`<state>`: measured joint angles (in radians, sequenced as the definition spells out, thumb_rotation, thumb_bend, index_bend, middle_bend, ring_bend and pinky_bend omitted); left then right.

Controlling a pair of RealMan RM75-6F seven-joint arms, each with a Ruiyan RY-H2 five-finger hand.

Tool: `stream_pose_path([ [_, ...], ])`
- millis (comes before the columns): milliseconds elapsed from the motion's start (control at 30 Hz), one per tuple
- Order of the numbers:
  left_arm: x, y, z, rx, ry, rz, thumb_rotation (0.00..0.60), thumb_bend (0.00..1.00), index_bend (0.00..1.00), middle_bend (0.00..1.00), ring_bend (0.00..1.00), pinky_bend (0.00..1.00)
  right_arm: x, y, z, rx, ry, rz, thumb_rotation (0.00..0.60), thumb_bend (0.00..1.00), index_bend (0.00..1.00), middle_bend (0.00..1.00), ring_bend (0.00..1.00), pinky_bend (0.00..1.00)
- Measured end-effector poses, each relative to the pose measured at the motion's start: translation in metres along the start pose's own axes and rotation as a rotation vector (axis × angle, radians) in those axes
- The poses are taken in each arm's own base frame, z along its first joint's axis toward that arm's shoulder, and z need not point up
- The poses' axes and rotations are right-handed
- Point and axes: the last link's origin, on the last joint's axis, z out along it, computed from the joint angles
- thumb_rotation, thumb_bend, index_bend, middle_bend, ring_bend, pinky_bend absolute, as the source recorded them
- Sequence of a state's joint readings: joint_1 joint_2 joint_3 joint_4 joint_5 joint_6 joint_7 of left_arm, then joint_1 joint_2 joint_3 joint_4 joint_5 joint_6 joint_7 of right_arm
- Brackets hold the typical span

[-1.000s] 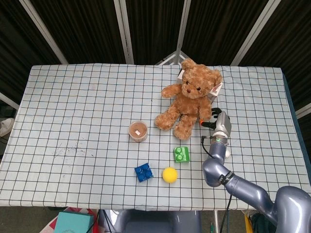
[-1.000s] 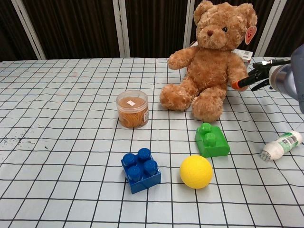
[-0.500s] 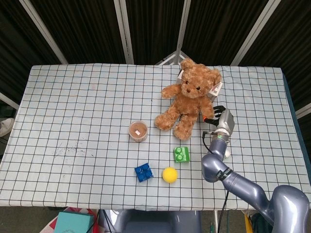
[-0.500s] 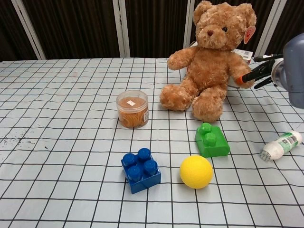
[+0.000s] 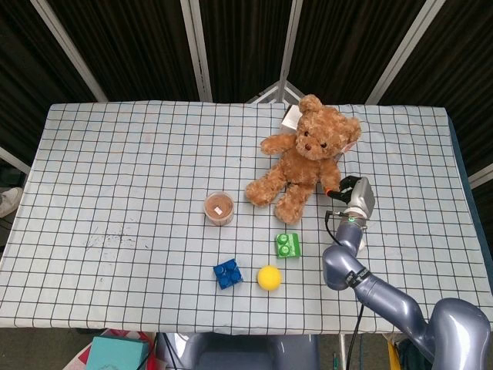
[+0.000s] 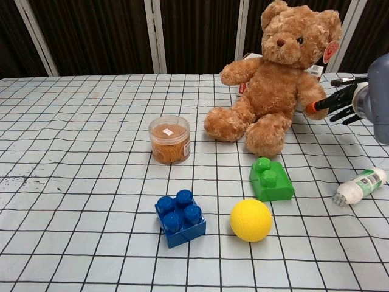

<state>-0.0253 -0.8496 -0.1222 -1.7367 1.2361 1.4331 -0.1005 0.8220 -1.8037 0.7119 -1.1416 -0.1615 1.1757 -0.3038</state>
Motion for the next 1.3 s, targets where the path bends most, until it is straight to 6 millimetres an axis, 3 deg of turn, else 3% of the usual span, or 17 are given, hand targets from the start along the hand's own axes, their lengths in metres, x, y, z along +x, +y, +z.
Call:
stream_pose_path([
  [400,0.000,0.000,0.000,0.000,0.000,-0.001,0.600,0.17,0.20,0.07,0.01,0.14,0.006,-0.015,-0.005,0.105,0.041,0.020,0.600,0.25,0.71,0.64,0.61,0.25],
  [733,0.001,-0.001,0.000,0.003,0.002,-0.003,0.600,0.17,0.20,0.07,0.01,0.14,0.000,-0.001,-0.003,0.063,0.018,-0.025,0.600,0.24,0.71,0.65,0.61,0.25],
  [867,0.001,-0.001,0.000,0.002,0.000,-0.001,0.600,0.17,0.20,0.07,0.01,0.14,0.000,0.001,-0.002,0.057,0.016,-0.030,0.600,0.25,0.75,0.67,0.63,0.26],
  [1000,0.000,0.000,0.000,0.001,-0.001,0.000,0.600,0.17,0.20,0.07,0.01,0.14,0.000,-0.002,-0.003,0.065,0.020,-0.025,0.600,0.25,0.84,0.72,0.69,0.34],
  [1300,0.000,-0.001,0.000,0.004,0.000,0.000,0.600,0.17,0.20,0.07,0.01,0.14,0.005,-0.006,-0.004,0.077,0.058,-0.035,0.600,0.27,0.86,0.74,0.69,0.35],
])
